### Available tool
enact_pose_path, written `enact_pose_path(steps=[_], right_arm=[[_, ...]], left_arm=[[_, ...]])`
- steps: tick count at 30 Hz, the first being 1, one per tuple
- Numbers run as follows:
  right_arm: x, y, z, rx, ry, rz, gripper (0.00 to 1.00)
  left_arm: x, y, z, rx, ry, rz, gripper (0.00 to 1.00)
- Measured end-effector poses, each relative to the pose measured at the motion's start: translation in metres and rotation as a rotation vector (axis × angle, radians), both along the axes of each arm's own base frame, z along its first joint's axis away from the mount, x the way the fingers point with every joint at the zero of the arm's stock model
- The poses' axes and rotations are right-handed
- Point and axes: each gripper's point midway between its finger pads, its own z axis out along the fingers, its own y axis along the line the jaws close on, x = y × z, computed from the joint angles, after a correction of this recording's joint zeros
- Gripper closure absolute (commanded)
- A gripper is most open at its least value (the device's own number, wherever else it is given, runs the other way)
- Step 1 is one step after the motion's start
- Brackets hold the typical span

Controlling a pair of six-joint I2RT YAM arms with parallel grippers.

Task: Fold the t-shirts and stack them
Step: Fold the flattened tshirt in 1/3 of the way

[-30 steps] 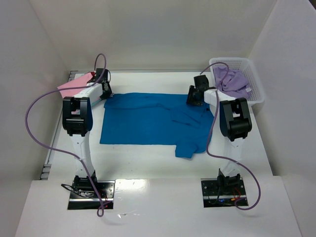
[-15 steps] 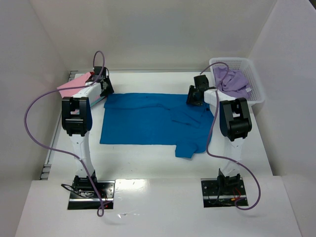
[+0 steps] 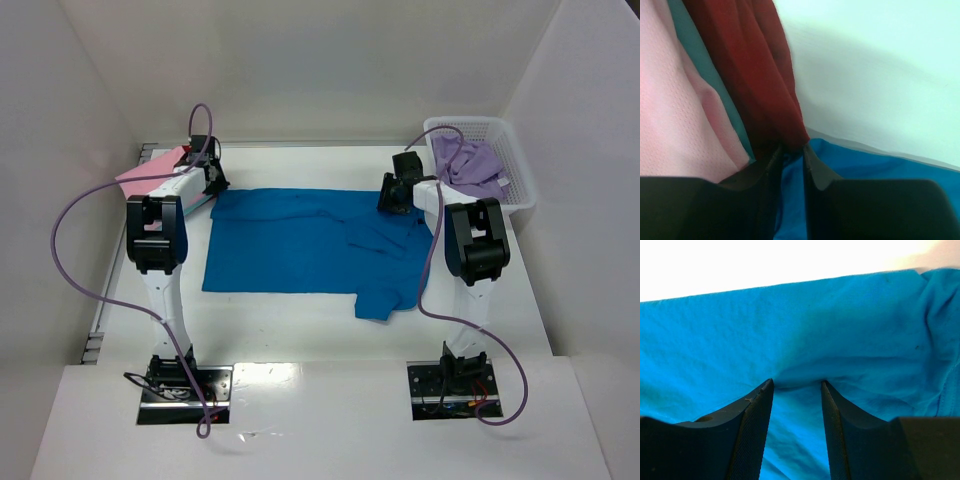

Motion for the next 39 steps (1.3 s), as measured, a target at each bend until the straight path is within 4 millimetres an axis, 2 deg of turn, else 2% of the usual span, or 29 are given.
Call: enact_pose_path(steps=[1,6,7,8,25,29,32,34,36,37,39], right_arm=[[0.000,0.000,0.000,0.000,0.000,0.000,0.51],[0.000,0.000,0.000,0.000,0.000,0.000,0.51],[0.000,0.000,0.000,0.000,0.000,0.000,0.51],[0.000,0.000,0.000,0.000,0.000,0.000,0.51],[0.000,0.000,0.000,-0.001,0.000,-0.001,0.51],[0.000,0.000,0.000,-0.001,0.001,-0.002,0.51],[0.000,0.000,0.000,-0.001,0.000,-0.002,0.51],[0.000,0.000,0.000,-0.001,0.000,-0.002,0.51],[0.001,0.000,0.000,-0.001,0.000,-0.002,0.51],[0.001,0.000,0.000,-0.001,0.000,-0.002,0.51],[0.001,0.000,0.000,-0.002,0.002,-0.002,0.51]], left_arm=[[0.000,0.000,0.000,0.001,0.000,0.000,0.75],[-0.001,0.000,-0.001,-0.001,0.006,-0.001,0.95],[-0.001,-0.001,-0.002,-0.002,0.008,-0.004,0.95],[-0.002,-0.001,-0.002,-0.003,0.008,-0.003,0.99],[0.002,0.005,0.003,0.021,-0.008,0.017,1.00],[0.004,0.006,0.005,0.029,-0.015,0.020,0.96],[0.007,0.007,0.010,0.035,-0.027,0.024,0.87],[0.009,0.008,0.012,0.037,-0.034,0.024,0.71],[0.011,0.008,0.014,0.044,-0.042,0.017,0.61],[0.013,0.009,0.017,0.048,-0.048,0.014,0.48],[0.016,0.008,0.020,0.048,-0.060,0.008,0.39]])
